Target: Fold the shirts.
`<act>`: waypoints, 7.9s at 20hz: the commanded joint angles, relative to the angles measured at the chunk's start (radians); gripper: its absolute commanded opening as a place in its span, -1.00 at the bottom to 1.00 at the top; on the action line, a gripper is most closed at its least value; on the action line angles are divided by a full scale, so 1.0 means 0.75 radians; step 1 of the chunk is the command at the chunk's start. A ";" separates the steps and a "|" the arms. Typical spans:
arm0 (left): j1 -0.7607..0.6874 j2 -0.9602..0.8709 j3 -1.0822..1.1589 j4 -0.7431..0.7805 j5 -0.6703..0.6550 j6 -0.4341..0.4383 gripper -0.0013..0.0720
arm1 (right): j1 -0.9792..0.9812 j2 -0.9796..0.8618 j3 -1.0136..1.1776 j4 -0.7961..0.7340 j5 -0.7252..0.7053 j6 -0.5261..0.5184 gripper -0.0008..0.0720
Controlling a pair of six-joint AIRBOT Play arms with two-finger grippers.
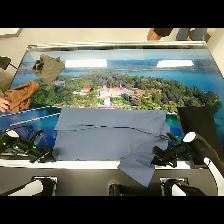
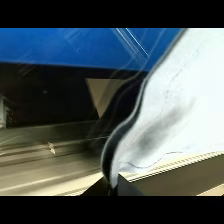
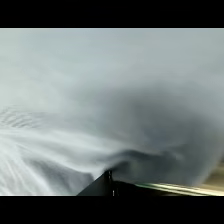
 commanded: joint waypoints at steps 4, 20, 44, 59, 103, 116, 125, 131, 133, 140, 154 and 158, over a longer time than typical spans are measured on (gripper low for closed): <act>0.002 0.069 0.155 -0.112 0.089 0.019 -0.90 | 0.036 0.031 0.179 -0.013 0.056 -0.062 -0.87; -0.273 -0.186 0.878 -0.270 0.133 -0.090 -0.90 | 0.038 -0.244 0.929 -0.010 -0.190 0.008 -0.87; -0.231 -0.438 1.291 -0.208 -0.070 -0.276 0.50 | -0.247 -0.599 1.091 0.019 0.135 -0.160 0.94; -0.475 -0.252 1.291 -0.212 -0.067 -0.276 0.49 | -0.086 -0.823 1.092 0.227 0.052 -0.236 0.43; -0.422 0.381 0.976 -0.600 0.723 -0.252 -0.89 | 0.958 -0.946 1.388 1.150 -0.596 -0.094 -0.59; -0.453 0.377 0.945 -0.404 0.695 -0.218 -0.89 | 0.474 -0.594 1.286 -0.150 0.142 0.328 0.83; -0.455 0.378 0.945 -0.394 0.634 -0.186 -0.88 | 0.629 -0.632 0.830 0.384 -0.503 0.207 0.50; -0.454 0.378 0.945 -0.394 0.635 -0.181 -0.88 | 0.598 -0.586 0.894 0.548 -0.503 -0.048 -0.86; -0.454 0.378 0.945 -0.390 0.635 -0.181 -0.88 | 0.504 -0.514 0.991 0.502 -0.406 -0.062 -0.87; -0.454 0.378 0.945 -0.390 0.635 -0.182 -0.88 | -0.119 -0.242 1.343 0.096 0.028 0.158 -0.87; -0.455 0.378 0.945 -0.390 0.635 -0.180 -0.88 | -0.996 0.014 1.465 0.087 0.436 0.243 -0.86; -0.455 0.378 0.945 -0.390 0.634 -0.161 -0.88 | -1.136 0.035 1.456 -0.111 0.534 0.258 -0.86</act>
